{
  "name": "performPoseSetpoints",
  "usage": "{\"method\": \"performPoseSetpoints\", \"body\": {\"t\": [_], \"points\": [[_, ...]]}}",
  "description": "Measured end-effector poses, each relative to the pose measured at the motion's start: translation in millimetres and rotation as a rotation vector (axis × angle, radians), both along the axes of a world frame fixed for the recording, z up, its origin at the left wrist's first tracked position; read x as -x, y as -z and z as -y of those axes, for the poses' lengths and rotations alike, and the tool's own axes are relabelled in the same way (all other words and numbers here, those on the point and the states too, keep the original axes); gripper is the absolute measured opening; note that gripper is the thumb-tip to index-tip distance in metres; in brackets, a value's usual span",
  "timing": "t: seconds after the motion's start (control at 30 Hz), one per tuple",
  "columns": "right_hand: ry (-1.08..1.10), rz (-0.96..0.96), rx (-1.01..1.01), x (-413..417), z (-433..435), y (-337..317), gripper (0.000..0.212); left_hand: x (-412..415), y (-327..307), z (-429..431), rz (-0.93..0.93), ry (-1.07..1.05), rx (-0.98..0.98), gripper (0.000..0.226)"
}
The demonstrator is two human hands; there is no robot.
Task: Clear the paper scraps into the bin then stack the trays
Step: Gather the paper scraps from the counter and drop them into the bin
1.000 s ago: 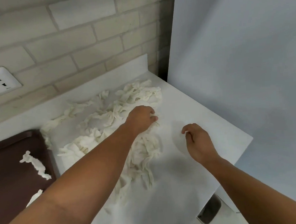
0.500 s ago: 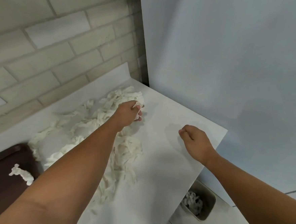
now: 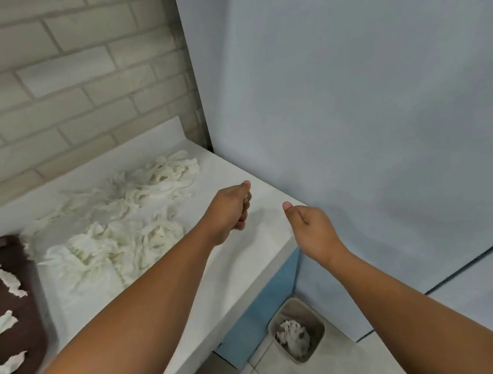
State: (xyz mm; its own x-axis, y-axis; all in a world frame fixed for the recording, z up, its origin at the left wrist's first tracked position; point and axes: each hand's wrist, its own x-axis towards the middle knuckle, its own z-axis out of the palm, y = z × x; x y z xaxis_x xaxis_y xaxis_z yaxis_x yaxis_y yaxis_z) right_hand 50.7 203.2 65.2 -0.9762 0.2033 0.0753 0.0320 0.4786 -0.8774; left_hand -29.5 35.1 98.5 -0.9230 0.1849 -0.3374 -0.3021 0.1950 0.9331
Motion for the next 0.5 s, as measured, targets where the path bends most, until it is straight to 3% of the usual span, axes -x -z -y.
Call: {"method": "performPoseSetpoints", "body": {"t": [0.23,0.4,0.5], "points": [[0.04,0.125,0.044,-55.2,-66.3,34.7,0.054,-67.6,63.1,-70.8,-0.11,0.248,0.158,0.052],[0.112,0.192,0.002,-83.4,-86.7,71.5,0.054,-98.9,112.8,-96.3,-0.125,0.373,0.244,0.04],[0.154,0.27,-0.044,-93.5,-91.6,97.0,0.054,-106.1,140.8,-101.1,-0.117,0.404,0.359,0.05]]}}
